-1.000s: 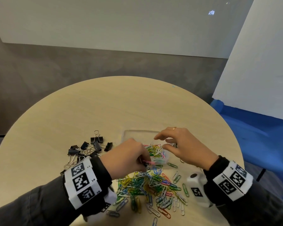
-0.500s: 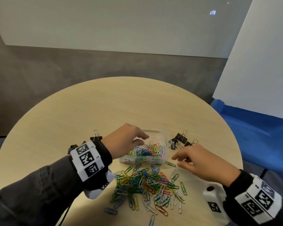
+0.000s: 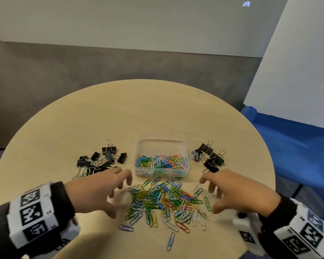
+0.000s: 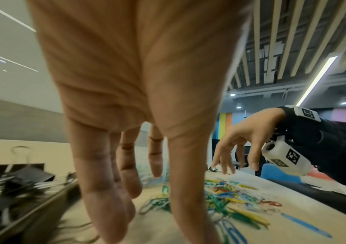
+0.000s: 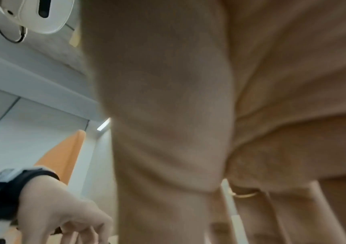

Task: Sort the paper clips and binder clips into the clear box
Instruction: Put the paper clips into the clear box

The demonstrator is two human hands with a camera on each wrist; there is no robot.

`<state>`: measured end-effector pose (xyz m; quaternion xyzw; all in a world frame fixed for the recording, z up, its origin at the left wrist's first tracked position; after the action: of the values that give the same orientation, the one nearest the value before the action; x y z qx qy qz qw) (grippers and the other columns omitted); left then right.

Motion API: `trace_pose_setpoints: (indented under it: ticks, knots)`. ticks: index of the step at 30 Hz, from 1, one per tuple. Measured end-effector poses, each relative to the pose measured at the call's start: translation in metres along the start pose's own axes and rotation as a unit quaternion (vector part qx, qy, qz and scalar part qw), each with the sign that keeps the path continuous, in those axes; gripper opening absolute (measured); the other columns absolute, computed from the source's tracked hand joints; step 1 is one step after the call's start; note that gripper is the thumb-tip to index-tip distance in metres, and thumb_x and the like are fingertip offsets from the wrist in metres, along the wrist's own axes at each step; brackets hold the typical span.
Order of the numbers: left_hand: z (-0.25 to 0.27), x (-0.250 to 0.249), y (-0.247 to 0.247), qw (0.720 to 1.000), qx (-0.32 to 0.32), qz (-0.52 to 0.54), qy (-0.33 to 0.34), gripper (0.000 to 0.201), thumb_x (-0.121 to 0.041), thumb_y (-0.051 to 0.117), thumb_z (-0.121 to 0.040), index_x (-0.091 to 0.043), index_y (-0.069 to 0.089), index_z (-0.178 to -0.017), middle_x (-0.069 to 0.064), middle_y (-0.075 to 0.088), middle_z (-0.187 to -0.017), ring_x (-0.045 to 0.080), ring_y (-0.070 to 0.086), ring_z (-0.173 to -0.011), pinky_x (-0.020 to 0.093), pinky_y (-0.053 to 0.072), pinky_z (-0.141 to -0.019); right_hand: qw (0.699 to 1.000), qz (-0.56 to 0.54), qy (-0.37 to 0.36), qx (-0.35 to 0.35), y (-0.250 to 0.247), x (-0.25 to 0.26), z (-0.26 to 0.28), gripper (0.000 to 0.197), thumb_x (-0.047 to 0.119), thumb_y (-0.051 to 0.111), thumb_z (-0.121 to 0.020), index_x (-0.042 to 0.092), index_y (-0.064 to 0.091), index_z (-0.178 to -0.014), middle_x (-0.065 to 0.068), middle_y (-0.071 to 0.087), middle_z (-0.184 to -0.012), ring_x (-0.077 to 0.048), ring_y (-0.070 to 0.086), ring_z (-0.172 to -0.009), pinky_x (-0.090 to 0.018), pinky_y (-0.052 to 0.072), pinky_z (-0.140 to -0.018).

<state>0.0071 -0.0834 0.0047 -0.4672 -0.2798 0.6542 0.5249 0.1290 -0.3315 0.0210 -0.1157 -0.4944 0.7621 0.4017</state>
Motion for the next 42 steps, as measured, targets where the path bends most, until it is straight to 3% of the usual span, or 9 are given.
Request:
trace_pose_setpoints:
  ticks: [5,12,16,23,27,32,35,39,42]
  knots:
    - [-0.002,-0.006,0.009,1.0,0.013,0.008,0.001,0.077,-0.048,0.084,-0.061,-0.032,0.03,-0.115,-0.017,0.044,-0.099,-0.002,0.048,-0.075,0.006,0.039,-0.061,0.996,-0.063,0.036,0.045,0.019,0.001,-0.007,0.061,0.033,0.089,-0.059,0.024,0.044,-0.098,0.007,0.055,-0.083,-0.011,0.053,-0.062,-0.021,0.04,-0.052]
    - [-0.03,-0.027,0.007,0.996,-0.044,0.055,0.052,0.057,-0.031,0.081,-0.072,-0.022,0.038,-0.109,-0.005,0.056,-0.089,0.009,0.053,-0.07,0.026,0.047,-0.065,0.992,-0.079,-0.067,-0.07,0.022,0.033,-0.029,0.037,0.029,0.082,-0.071,0.023,0.047,-0.078,0.009,0.054,-0.07,-0.005,0.047,-0.055,-0.018,0.038,-0.053]
    - [-0.023,-0.028,-0.006,0.991,-0.086,0.096,0.048,0.041,-0.037,0.073,-0.08,-0.019,0.044,-0.103,-0.001,0.065,-0.077,0.003,0.052,-0.052,0.013,0.042,-0.05,0.978,-0.135,-0.136,-0.084,0.011,0.035,-0.015,0.026,0.028,0.077,-0.079,0.026,0.051,-0.078,0.01,0.06,-0.075,-0.005,0.061,-0.064,-0.012,0.045,-0.058]
    - [-0.006,-0.047,0.039,0.936,0.2,0.269,0.112,0.027,-0.025,0.067,-0.088,-0.005,0.057,-0.103,0.011,0.07,-0.093,0.021,0.064,-0.077,0.034,0.055,-0.072,0.905,-0.297,-0.242,0.183,0.054,0.063,-0.002,0.014,0.002,0.065,-0.088,-0.003,0.063,-0.101,-0.019,0.07,-0.097,-0.021,0.064,-0.085,-0.021,0.052,-0.081]
    - [-0.015,-0.063,0.037,0.952,0.105,0.235,0.166,0.026,-0.021,0.07,-0.086,-0.009,0.06,-0.107,-0.013,0.06,-0.087,-0.001,0.055,-0.079,0.009,0.044,-0.074,0.906,-0.326,-0.23,0.143,0.057,0.065,-0.015,0.019,0.003,0.065,-0.088,0.012,0.064,-0.105,-0.004,0.068,-0.093,-0.018,0.064,-0.089,-0.022,0.051,-0.084]
    - [-0.015,-0.049,0.008,0.966,-0.064,0.185,0.169,0.025,-0.027,0.072,-0.083,-0.023,0.061,-0.105,-0.009,0.055,-0.105,0.006,0.057,-0.091,0.003,0.041,-0.068,0.943,-0.261,-0.204,-0.024,0.027,0.04,-0.015,0.017,0.014,0.07,-0.086,0.021,0.069,-0.102,0.01,0.069,-0.097,-0.003,0.066,-0.091,-0.022,0.053,-0.083]
    - [-0.007,-0.034,-0.002,0.979,-0.148,0.098,0.104,0.045,-0.04,0.074,-0.078,-0.037,0.048,-0.115,-0.017,0.039,-0.115,0.002,0.049,-0.097,0.007,0.039,-0.073,0.965,-0.193,-0.13,-0.123,0.012,0.015,-0.009,0.037,0.03,0.079,-0.076,0.035,0.058,-0.106,0.013,0.059,-0.108,-0.004,0.062,-0.092,-0.028,0.057,-0.078]
    - [-0.01,-0.036,0.02,0.992,-0.102,0.06,0.043,0.099,-0.053,0.078,-0.067,-0.033,0.02,-0.144,-0.008,0.023,-0.134,0.008,0.036,-0.12,0.019,0.037,-0.102,0.996,-0.067,-0.034,-0.041,0.029,0.011,-0.006,0.105,0.053,0.084,-0.057,0.036,0.026,-0.143,0.008,0.032,-0.131,-0.01,0.043,-0.115,-0.023,0.045,-0.097]
    - [-0.017,-0.046,0.027,0.993,-0.099,0.043,0.039,0.112,-0.054,0.078,-0.067,-0.025,0.009,-0.15,-0.004,0.019,-0.142,0.012,0.028,-0.129,0.01,0.025,-0.1,0.997,-0.025,-0.052,-0.041,0.037,0.031,-0.011,0.125,0.057,0.084,-0.053,0.028,0.012,-0.151,0.004,0.023,-0.139,-0.015,0.03,-0.127,-0.023,0.034,-0.107]
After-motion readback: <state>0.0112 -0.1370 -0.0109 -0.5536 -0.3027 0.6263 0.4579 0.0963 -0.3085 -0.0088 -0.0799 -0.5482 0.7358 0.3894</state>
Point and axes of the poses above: each hand's wrist, its own z-axis away from the middle knuckle, its own y-axis out of the palm, x = y × z, the point moved 5 cm from there along -z, towards the middle knuckle
